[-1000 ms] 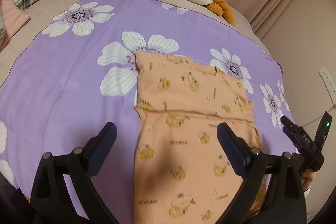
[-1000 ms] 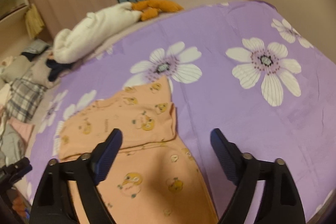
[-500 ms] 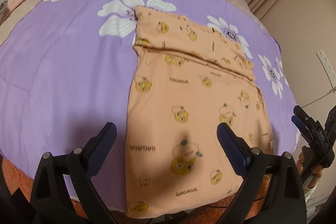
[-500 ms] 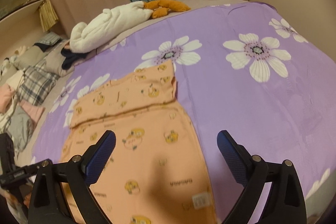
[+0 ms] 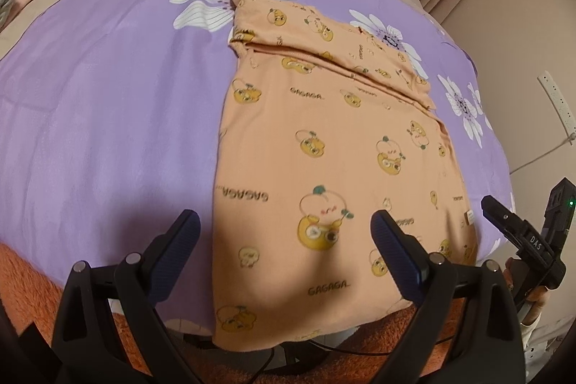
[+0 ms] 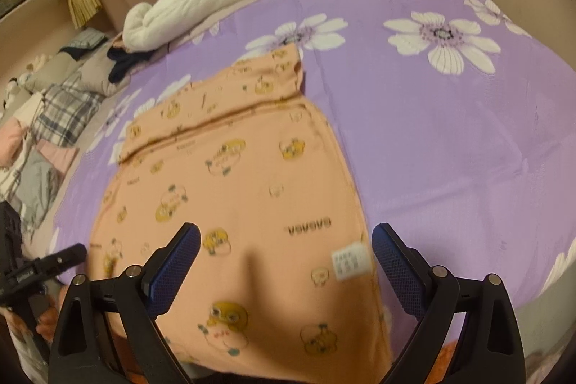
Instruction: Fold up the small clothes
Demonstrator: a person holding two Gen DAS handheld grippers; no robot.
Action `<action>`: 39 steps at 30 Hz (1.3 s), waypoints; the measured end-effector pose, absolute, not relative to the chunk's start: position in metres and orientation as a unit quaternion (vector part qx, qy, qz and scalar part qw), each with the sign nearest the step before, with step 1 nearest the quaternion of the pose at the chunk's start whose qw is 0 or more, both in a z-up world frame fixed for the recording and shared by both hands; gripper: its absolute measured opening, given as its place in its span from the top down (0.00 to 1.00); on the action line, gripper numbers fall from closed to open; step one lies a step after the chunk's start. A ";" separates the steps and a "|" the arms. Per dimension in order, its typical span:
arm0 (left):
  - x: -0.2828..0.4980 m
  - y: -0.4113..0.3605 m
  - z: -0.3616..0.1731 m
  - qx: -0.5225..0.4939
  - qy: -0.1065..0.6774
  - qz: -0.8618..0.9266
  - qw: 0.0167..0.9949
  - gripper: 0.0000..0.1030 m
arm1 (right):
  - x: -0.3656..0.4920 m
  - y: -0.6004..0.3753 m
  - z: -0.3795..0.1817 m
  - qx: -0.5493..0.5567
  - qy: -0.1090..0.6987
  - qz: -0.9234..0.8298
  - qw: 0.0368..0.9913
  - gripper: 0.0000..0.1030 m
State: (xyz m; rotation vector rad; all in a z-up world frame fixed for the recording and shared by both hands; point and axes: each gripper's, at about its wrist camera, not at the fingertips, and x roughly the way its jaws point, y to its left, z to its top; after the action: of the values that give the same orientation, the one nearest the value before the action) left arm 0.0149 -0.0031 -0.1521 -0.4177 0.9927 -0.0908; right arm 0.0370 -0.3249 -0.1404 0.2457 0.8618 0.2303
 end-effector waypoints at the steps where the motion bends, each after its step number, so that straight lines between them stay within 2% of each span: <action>1: 0.013 -0.003 -0.153 -0.200 0.474 -0.043 0.857 0.07 | 0.035 -0.325 -0.142 0.116 0.419 0.109 0.894 0.06; 11: -0.008 0.003 -0.163 -0.205 0.489 -0.051 0.846 0.10 | 0.012 -0.335 -0.153 0.102 0.438 0.097 0.888 0.07; 17: -0.020 0.009 -0.166 -0.218 0.490 -0.064 0.841 0.15 | 0.006 -0.348 -0.163 0.115 0.468 0.089 0.872 0.19; 19: -0.023 0.009 -0.168 -0.219 0.493 -0.063 0.840 0.18 | 0.003 -0.349 -0.166 0.110 0.476 0.087 0.868 0.28; 29: -0.037 0.012 -0.176 -0.231 0.486 -0.076 0.840 0.20 | -0.013 -0.344 -0.176 0.093 0.499 0.100 0.856 0.34; 34: -0.039 0.010 -0.179 -0.233 0.476 -0.076 0.844 0.20 | -0.012 -0.343 -0.179 0.089 0.507 0.096 0.852 0.47; 35: -0.039 0.010 -0.180 -0.234 0.475 -0.078 0.845 0.21 | -0.012 -0.342 -0.180 0.087 0.507 0.098 0.852 0.50; 37: -0.041 0.009 -0.182 -0.242 0.472 -0.089 0.843 0.33 | -0.011 -0.338 -0.180 0.080 0.509 0.099 0.851 0.62; 38: -0.041 0.008 -0.183 -0.248 0.472 -0.095 0.840 0.44 | -0.012 -0.336 -0.180 0.074 0.508 0.100 0.852 0.65; 39: -0.042 0.008 -0.183 -0.257 0.469 -0.096 0.839 0.57 | -0.012 -0.334 -0.179 0.070 0.507 0.105 0.853 0.76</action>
State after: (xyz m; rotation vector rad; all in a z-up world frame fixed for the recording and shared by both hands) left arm -0.0421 0.0079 -0.1832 -0.5437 0.9918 -0.2020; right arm -0.0119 -0.3341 -0.1790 0.1464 1.0671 0.2210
